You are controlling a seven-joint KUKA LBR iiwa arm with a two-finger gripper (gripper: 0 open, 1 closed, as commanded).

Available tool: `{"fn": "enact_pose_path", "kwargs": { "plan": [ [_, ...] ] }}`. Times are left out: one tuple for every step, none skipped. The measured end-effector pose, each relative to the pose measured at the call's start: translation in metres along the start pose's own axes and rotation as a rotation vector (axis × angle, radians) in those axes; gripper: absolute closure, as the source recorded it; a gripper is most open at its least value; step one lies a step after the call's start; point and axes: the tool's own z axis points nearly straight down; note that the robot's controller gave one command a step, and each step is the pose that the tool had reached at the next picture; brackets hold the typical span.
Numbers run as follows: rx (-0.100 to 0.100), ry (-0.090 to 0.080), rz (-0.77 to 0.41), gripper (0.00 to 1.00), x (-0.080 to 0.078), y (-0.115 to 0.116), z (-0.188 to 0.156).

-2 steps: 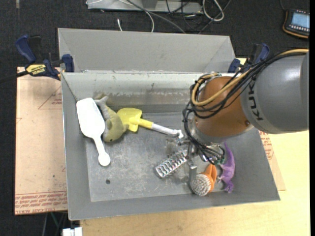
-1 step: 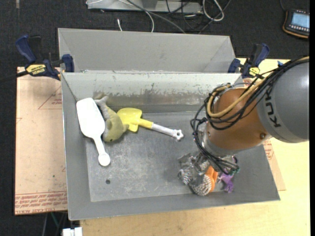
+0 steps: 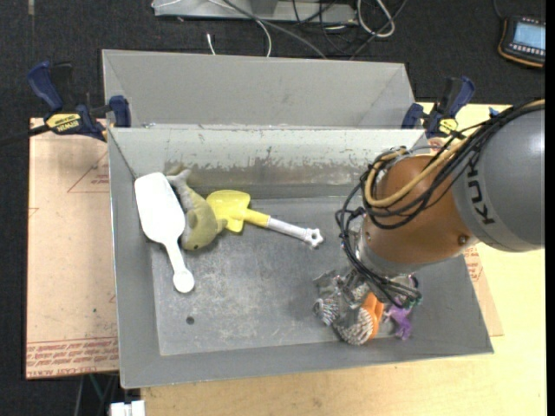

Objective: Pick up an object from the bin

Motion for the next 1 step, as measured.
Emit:
{"fn": "enact_pose_path", "kwargs": {
  "plan": [
    [0.0, -0.003, 0.018, 1.0, -0.004, 0.0031, -0.0978]
  ]
}}
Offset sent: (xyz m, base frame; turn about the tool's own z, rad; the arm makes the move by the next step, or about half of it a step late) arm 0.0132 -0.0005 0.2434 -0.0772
